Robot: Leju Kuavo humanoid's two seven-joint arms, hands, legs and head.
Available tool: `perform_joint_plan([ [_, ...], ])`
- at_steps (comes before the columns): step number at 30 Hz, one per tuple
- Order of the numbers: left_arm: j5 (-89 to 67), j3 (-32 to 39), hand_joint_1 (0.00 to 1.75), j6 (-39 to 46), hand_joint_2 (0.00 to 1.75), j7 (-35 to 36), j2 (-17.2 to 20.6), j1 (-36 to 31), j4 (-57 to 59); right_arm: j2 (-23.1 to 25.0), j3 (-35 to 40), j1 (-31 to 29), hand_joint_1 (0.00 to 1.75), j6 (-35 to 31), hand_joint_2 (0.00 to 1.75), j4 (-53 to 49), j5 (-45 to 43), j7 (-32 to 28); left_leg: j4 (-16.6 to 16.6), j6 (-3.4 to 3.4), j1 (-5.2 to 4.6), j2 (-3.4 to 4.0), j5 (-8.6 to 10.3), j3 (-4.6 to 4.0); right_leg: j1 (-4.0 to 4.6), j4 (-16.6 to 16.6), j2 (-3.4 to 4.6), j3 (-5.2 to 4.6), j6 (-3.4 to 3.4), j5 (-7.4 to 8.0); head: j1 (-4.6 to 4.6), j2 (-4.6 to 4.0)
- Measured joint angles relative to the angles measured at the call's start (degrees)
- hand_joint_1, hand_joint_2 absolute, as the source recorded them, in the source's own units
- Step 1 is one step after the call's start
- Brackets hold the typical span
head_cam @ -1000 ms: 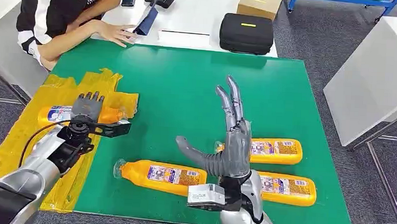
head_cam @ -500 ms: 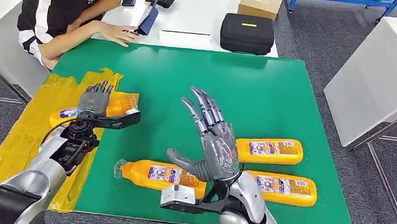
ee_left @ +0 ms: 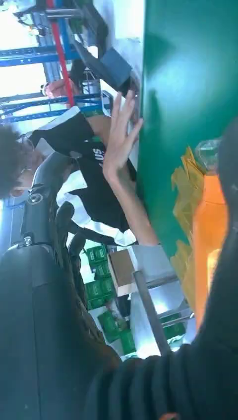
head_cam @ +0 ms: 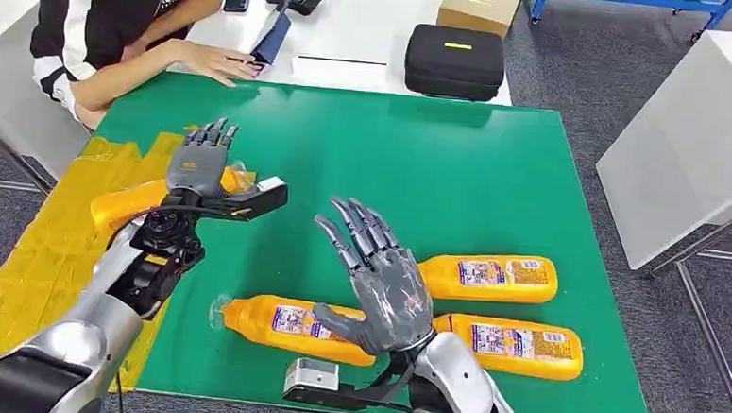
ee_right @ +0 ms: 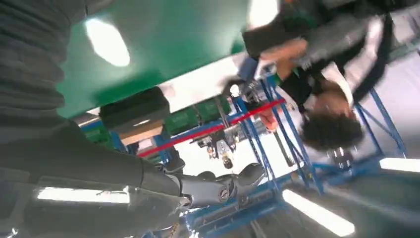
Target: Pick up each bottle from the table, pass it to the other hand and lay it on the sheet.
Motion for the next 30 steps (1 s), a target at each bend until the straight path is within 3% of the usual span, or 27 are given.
perform_joint_plan([
  [12, 5.13, 1.48, 0.00, 1.79, 0.00, -1.31, -0.22, 4.20, -5.31, -3.69, 4.20, -0.10, 0.00, 10.32, 1.75, 5.02, 5.36, 2.98, 0.00, 0.00, 0.00, -0.01, -0.01, -0.01, 0.00, 0.00, 0.00, 0.00, 0.00, -0.01, -0.02, 0.00],
  [17, 7.17, 2.47, 0.00, 2.16, 0.00, -2.60, -0.59, 5.43, -7.44, -4.79, 5.58, -0.31, 0.00, 11.77, 1.75, 7.21, 5.16, 2.80, 0.00, 0.00, -0.01, -0.01, -0.01, -0.03, 0.00, 0.00, 0.00, 0.00, 0.00, -0.01, 0.00, 0.00],
  [18, 7.21, 2.56, 0.00, 2.19, 1.75, -2.64, -0.59, 5.57, -7.72, -4.94, 5.77, -0.35, 0.00, 11.79, 1.75, 7.52, 5.16, 2.80, 0.00, 0.00, -0.01, -0.01, -0.01, -0.03, 0.00, 0.00, 0.00, -0.01, 0.00, -0.01, 0.00, 0.00],
  [25, 14.11, 4.24, 0.00, 9.60, 1.75, -5.99, -1.38, 8.52, -13.47, -5.90, 7.19, -0.65, 0.00, 13.97, 1.75, 9.18, 3.64, 2.36, 0.00, 0.00, -0.01, -0.01, -0.01, -0.03, 0.00, 0.00, 0.00, -0.01, 0.00, -0.01, -0.02, 0.00],
  [30, 34.86, 6.27, 0.00, 9.11, 1.75, -16.99, -2.76, 13.43, -24.47, -6.12, 7.52, -0.65, 0.00, 11.02, 1.75, 10.67, 3.11, 2.61, 0.00, -0.02, -0.01, 0.00, -0.06, -0.04, 0.00, -0.02, 0.00, -0.03, 0.00, -0.03, 0.00, 0.00],
])
